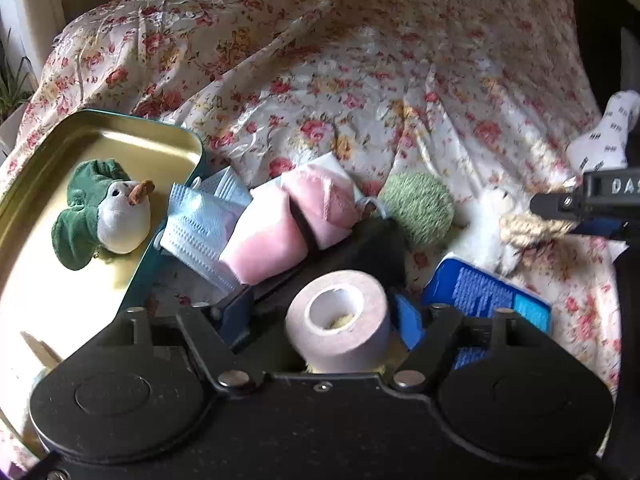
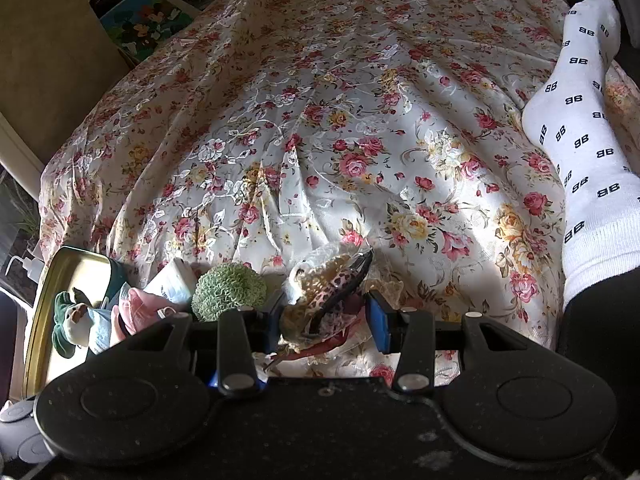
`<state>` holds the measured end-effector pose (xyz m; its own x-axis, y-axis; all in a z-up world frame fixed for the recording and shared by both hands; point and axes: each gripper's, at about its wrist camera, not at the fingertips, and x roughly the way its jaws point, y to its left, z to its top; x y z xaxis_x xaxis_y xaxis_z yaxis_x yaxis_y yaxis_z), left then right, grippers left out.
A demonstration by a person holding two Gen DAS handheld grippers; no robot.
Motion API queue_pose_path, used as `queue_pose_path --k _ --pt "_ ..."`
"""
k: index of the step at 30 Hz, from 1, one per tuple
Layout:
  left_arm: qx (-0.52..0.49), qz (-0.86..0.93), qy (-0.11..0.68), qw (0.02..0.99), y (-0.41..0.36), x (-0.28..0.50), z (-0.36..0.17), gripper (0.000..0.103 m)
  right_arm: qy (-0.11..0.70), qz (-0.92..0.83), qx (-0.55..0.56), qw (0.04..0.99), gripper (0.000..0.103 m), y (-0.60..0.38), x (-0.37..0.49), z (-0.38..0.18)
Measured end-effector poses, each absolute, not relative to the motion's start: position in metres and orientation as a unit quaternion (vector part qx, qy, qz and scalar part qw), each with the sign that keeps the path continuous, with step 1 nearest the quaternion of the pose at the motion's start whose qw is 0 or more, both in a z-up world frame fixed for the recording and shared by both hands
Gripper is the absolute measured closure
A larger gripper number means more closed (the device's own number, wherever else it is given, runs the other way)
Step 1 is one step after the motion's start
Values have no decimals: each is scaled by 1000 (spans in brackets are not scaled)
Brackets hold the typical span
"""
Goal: Organize soft objects
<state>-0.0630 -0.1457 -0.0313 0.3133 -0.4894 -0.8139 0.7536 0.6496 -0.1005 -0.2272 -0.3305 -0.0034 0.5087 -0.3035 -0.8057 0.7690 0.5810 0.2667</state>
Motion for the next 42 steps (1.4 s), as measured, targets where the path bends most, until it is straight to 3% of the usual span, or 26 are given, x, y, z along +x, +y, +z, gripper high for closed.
queue_pose_path --k 1,3,5,8,10,11,12,14,17,35,42 --pt "150 -393 432 798 -145 -63 -29 52 368 -331 316 810 60 -330 -227 -3" --pt "153 -391 422 804 -144 -64 -25 79 364 -330 315 812 60 -330 -227 -2" --pt "146 -391 427 802 -141 -62 -23 80 360 -330 312 815 60 -329 -227 -2" --pt "140 -384 438 801 -139 -58 -22 73 363 -333 309 814 60 -328 -225 -2" --pt "127 -380 449 799 -134 -53 -23 53 365 -334 306 813 60 -328 -224 -3" --pt "122 -376 452 800 -131 -51 -24 38 366 -334 305 813 60 -328 -224 -3" --pt "116 -373 450 803 -127 -50 -23 31 366 -334 305 813 60 -328 -223 -3" --pt "121 -373 445 805 -124 -53 -23 30 366 -334 305 813 60 -328 -223 -3" --pt "128 -374 450 801 -119 -57 -28 19 368 -333 306 812 60 -328 -223 -3" --pt "58 -370 459 806 -95 -62 -24 18 375 -330 295 814 60 -325 -218 -4" --pt "15 -378 495 782 -88 -64 -26 18 378 -330 290 815 60 -323 -215 -4"
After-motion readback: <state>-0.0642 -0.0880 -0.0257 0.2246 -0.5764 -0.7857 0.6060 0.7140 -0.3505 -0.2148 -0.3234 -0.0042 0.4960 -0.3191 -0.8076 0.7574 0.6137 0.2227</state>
